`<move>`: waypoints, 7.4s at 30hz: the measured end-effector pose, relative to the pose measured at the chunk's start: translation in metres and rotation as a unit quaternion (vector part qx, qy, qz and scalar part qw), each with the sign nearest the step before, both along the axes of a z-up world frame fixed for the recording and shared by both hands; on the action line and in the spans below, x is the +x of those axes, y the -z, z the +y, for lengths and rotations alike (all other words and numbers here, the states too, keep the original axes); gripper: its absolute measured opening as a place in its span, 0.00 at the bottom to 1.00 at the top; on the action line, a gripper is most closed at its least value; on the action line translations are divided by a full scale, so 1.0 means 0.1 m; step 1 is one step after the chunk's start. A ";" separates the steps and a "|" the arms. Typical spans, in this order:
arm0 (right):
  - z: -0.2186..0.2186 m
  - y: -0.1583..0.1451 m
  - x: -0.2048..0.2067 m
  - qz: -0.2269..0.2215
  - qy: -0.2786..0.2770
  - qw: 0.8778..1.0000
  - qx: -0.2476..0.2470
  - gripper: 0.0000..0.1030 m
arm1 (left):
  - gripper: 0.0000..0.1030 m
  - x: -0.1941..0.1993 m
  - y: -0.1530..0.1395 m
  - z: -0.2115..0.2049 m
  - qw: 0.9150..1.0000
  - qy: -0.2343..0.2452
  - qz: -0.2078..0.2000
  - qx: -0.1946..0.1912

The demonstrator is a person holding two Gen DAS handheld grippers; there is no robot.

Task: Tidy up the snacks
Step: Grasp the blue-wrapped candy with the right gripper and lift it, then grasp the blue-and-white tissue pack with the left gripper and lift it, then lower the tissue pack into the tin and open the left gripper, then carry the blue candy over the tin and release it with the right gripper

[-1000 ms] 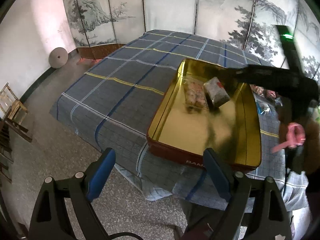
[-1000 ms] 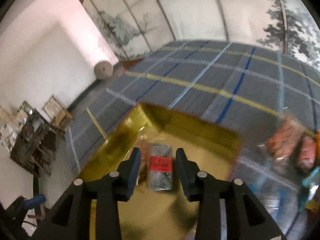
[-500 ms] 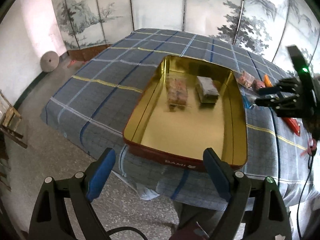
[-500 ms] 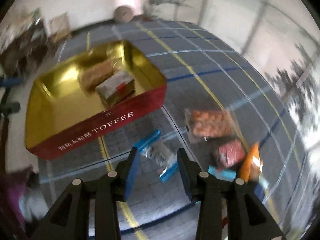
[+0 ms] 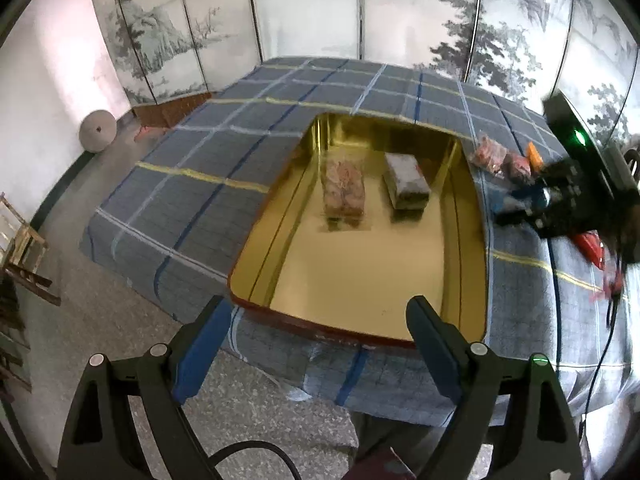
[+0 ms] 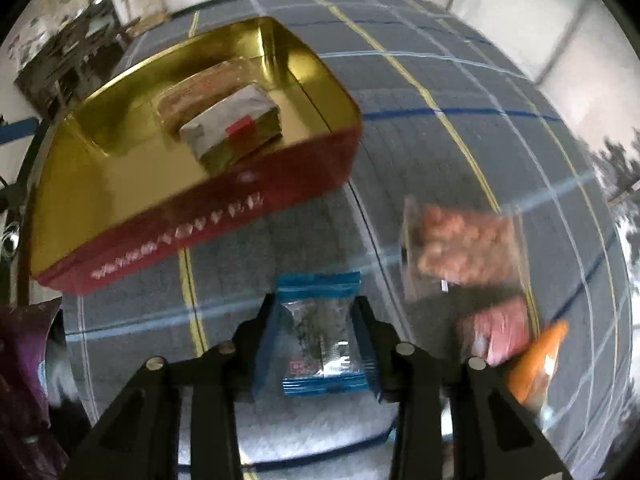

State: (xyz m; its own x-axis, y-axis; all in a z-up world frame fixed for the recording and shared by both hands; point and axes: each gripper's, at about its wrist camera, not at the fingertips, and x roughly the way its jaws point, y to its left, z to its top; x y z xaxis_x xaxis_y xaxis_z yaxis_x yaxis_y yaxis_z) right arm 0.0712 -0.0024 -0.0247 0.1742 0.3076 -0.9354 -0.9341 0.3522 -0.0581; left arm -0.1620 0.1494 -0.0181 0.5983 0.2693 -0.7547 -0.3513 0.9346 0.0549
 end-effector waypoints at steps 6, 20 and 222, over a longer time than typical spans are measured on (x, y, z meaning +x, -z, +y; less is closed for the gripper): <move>-0.95 -0.21 -0.59 -0.020 0.137 0.983 0.123 0.30 | 0.84 0.04 -0.18 -0.22 0.999 0.030 -0.016 0.014; -3.93 -0.17 -0.65 -0.137 0.523 0.830 0.141 0.30 | 0.84 0.86 -0.31 -1.60 0.966 0.243 0.020 -0.090; 0.24 -0.71 -1.29 -0.019 0.205 0.947 0.248 0.31 | 0.84 -0.58 -0.01 -0.20 0.998 0.003 -0.048 0.033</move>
